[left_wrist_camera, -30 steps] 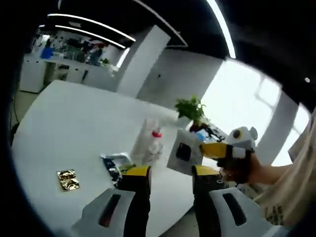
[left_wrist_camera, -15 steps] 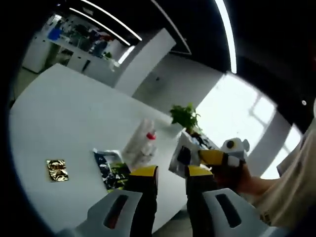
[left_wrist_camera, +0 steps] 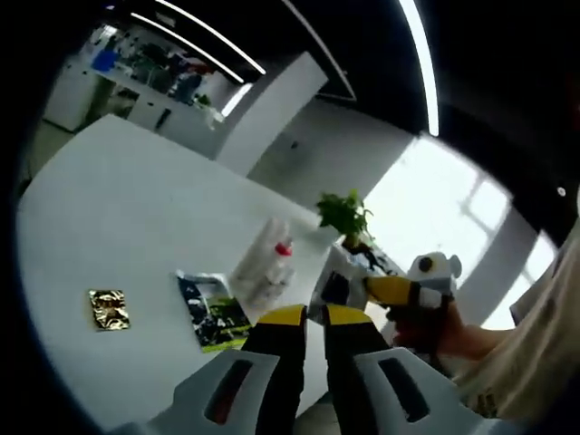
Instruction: Arrange the skincare products in the storage area until every visible bottle or jar stands upright without overlapping.
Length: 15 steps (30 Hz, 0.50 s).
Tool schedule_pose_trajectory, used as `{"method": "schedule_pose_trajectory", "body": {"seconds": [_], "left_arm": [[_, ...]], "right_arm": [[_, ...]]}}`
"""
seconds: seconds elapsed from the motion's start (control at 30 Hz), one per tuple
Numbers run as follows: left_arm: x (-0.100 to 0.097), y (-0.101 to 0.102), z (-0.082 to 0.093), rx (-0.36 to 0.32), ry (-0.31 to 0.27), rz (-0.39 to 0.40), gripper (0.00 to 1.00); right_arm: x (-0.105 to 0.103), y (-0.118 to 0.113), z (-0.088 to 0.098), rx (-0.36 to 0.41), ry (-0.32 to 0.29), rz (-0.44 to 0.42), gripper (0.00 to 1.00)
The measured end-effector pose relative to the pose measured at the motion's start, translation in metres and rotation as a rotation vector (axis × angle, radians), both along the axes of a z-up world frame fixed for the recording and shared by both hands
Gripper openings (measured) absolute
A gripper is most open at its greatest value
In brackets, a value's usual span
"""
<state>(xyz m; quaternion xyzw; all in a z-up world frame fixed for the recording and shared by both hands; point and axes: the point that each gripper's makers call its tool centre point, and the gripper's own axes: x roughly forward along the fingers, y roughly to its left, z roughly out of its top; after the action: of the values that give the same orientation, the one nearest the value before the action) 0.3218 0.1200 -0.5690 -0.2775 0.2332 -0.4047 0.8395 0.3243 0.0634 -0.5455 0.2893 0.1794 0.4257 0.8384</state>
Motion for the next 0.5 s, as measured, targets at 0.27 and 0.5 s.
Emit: {"method": "schedule_pose_trajectory", "body": {"seconds": [0.27, 0.5], "left_arm": [[0.002, 0.006, -0.018, -0.021, 0.091, 0.061, 0.00], [0.002, 0.012, -0.031, -0.035, 0.150, 0.106, 0.00]], "right_arm": [[0.010, 0.005, -0.020, -0.156, -0.014, -0.013, 0.01], [0.020, 0.013, -0.037, -0.259, -0.025, -0.019, 0.01]]}}
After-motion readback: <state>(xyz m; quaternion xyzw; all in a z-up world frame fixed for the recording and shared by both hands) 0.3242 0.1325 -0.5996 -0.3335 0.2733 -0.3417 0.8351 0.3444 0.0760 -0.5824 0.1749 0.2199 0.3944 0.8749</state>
